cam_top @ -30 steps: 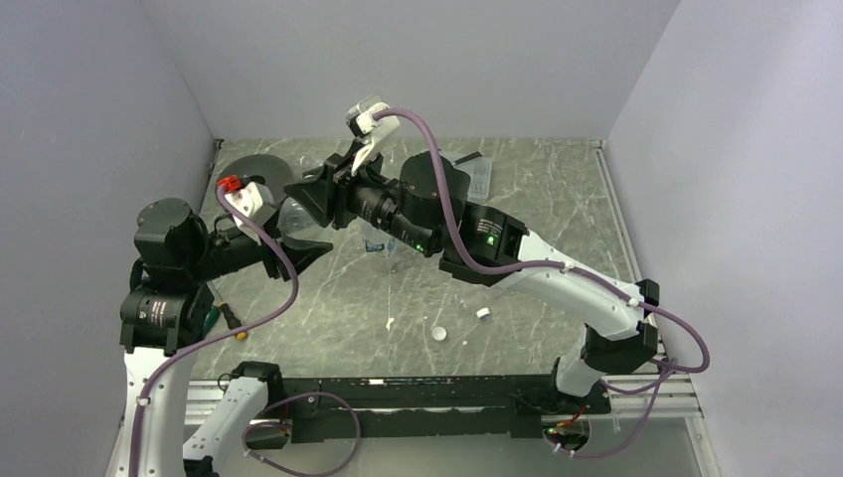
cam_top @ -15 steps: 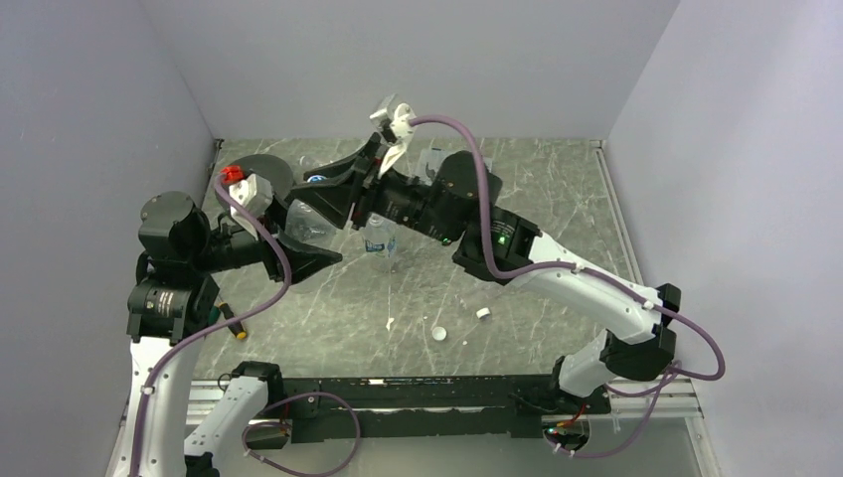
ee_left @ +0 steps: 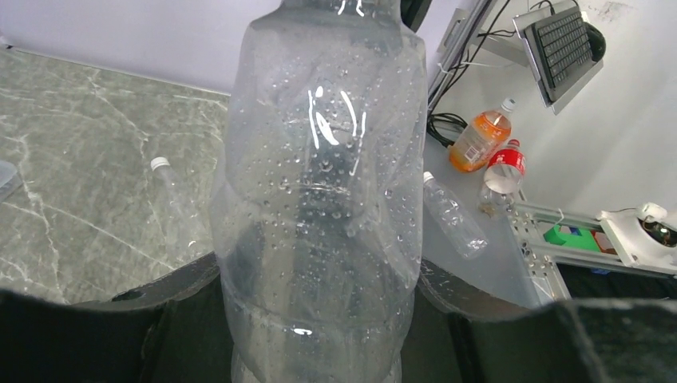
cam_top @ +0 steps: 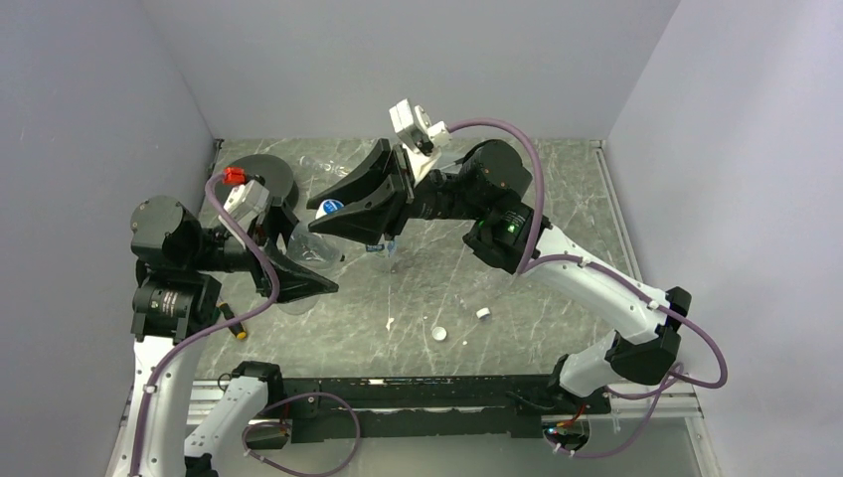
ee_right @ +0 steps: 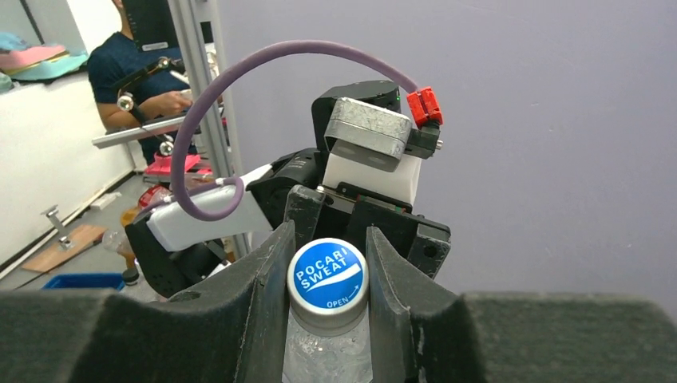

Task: Unscrew the bottle caps
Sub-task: Unscrew the bottle cap from the plastic bottle.

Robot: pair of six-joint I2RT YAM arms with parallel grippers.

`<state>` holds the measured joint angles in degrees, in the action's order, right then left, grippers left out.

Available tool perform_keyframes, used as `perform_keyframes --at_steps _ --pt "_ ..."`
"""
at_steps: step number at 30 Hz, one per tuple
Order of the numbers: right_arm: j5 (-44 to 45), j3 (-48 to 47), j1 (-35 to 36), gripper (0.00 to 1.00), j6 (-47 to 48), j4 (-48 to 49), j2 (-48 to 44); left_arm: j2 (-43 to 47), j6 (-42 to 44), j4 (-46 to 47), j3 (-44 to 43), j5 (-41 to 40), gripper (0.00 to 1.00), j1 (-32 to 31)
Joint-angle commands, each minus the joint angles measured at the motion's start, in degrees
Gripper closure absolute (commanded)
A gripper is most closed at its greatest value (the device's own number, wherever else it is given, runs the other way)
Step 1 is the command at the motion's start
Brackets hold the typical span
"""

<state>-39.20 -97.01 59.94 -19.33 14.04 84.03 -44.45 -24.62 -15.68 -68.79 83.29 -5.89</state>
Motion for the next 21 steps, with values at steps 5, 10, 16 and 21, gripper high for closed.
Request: perform_keyframes --at_steps 5,10,16,21 --pt "13.6 -1.1 -0.1 0.17 3.0 -5.9 -4.7 -0.8 13.5 -13.4 -4.3 -8.5 1.0 0.7" --pt "36.8 -1.5 3.6 0.0 2.8 -9.4 -5.0 0.7 27.2 -18.3 -3.0 -24.5 1.0 0.7" --pt "55.4 -16.4 9.6 0.01 5.9 -25.5 3.5 3.6 31.2 -15.5 0.2 -32.3 1.0 0.7" --pt "57.8 -21.4 10.7 0.13 5.5 -29.4 7.7 4.2 31.5 -14.3 0.8 -35.4 1.0 0.7"
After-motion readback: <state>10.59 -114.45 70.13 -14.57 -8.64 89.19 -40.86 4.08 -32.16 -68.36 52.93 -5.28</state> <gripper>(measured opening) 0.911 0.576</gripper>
